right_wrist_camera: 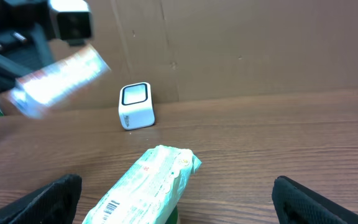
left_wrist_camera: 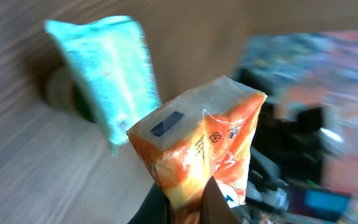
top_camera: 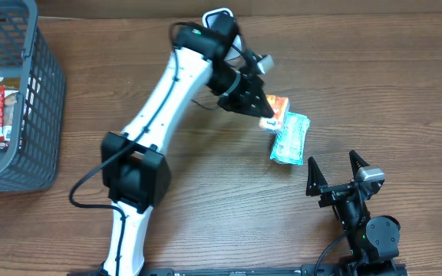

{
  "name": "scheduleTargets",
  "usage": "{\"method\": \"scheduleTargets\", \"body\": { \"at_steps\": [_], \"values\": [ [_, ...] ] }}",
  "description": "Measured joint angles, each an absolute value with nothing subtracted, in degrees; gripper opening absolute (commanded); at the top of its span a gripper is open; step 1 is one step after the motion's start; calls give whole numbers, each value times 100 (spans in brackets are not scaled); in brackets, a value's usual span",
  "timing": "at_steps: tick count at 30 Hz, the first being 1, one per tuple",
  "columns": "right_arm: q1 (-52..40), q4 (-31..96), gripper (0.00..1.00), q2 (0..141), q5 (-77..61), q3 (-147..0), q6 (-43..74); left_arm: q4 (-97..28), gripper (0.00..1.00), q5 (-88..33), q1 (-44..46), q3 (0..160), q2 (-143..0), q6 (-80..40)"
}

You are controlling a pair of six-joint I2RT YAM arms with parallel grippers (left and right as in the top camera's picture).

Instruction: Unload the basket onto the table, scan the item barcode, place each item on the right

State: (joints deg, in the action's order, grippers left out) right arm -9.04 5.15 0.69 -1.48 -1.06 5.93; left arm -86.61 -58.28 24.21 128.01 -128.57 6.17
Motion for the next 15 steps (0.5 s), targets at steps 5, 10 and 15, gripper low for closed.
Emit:
{"method": "scheduleTargets", "body": {
  "at_steps": [5,10,15],
  "values": [
    [-904,513,100,69,-145,-106,591,-9258,4,-6785,1986,12805,-12857,1605],
    [-904,515,100,69,-148,-106,593,-9605,4,-7133,1865,12805,-12857,2169],
    [-904,513,100,69,-148,-106,593,-9642,4,-6980,1872,12807,-12857,2359]
  ]
}}
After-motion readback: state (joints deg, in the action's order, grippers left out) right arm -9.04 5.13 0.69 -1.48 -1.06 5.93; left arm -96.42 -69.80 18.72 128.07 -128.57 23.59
